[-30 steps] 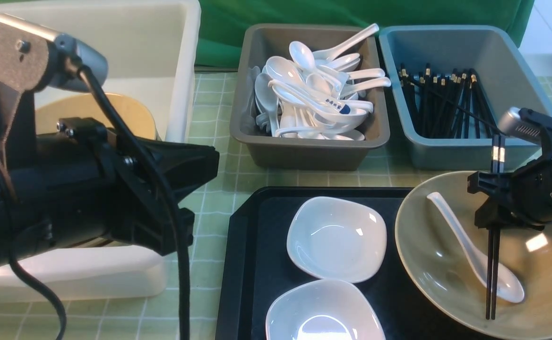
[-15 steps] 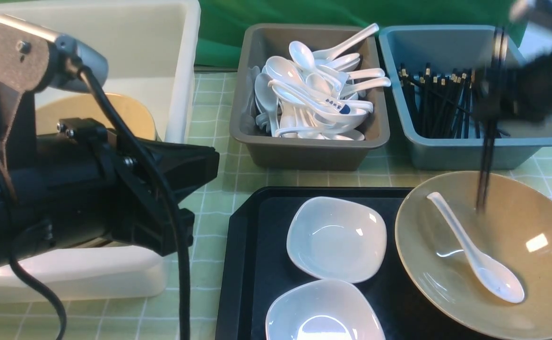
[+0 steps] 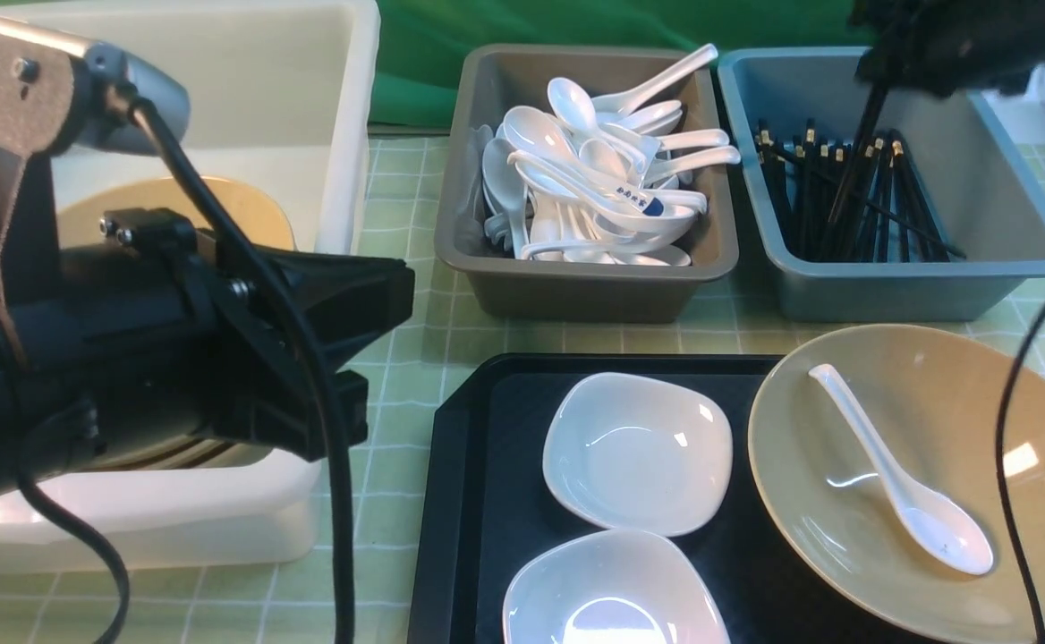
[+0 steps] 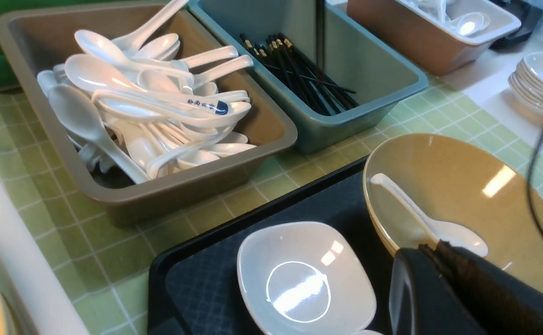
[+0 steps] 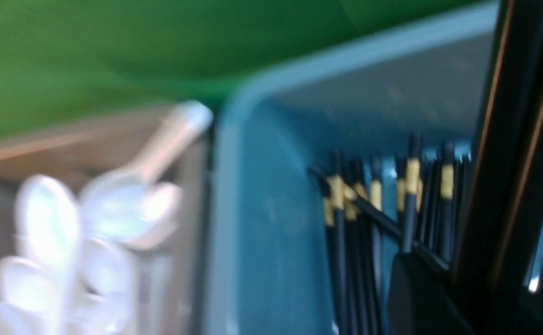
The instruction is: On green table put chopsticks spoon bowls plates into blue grey white boxes.
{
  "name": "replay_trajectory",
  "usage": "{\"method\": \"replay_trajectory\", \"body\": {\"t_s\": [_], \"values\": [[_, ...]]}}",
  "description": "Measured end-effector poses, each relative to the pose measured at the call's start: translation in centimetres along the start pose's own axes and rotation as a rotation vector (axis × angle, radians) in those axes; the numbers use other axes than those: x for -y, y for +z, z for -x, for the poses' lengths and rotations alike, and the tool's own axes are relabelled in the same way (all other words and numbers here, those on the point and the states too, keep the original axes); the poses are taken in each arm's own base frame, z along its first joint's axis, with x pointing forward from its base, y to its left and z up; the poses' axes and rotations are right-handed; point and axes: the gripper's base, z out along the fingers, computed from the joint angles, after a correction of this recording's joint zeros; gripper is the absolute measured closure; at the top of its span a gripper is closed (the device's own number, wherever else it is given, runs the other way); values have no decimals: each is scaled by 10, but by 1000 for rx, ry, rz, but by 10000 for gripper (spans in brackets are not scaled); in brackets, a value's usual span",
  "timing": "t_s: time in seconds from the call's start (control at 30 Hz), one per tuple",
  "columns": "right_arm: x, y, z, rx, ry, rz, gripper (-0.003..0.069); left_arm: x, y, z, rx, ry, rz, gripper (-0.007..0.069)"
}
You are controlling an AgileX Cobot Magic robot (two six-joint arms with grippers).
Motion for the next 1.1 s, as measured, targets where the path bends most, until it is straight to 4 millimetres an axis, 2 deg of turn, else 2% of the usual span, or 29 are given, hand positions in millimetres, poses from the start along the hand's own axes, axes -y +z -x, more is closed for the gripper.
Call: {"method": "replay_trajectory", "body": {"t_s": [0.07,0.2,0.47,0.57,0.63,0.83,0.87,0.97,1.0,1.07,1.1], "values": [[9,17,-11,-42,10,-17,568,0,0,-1,-9,-22,-1,627],[13,24,-17,-75,-24,-22,535,0,0,-2,-22,-29,-2,627],[-1,-14,4,-11,-125,3,282,0,0,-4,-45,-33,-4,627],[-3,-30,5,2,-154,2,220,1,0,-5,-51,-33,-5,627],[-3,-36,4,0,-163,1,205,1,0,-5,-52,-33,-5,627],[-12,-82,-23,-108,-238,16,183,1,0,-6,-70,-33,-7,627],[-19,-96,-30,-137,-273,30,182,1,0,-7,-76,-33,-7,627],[-35,-124,-57,-216,-384,76,182,1,0,-7,-82,-33,-8,627],[-42,-134,-70,-250,-472,105,182,1,0,-8,-87,-33,-8,627],[-51,-147,-90,-312,-604,157,182,1,0,-8,-88,-33,-8,627],[-52,-148,-92,-327,-629,166,182,1,0,-8,-88,-33,-8,627]]}}
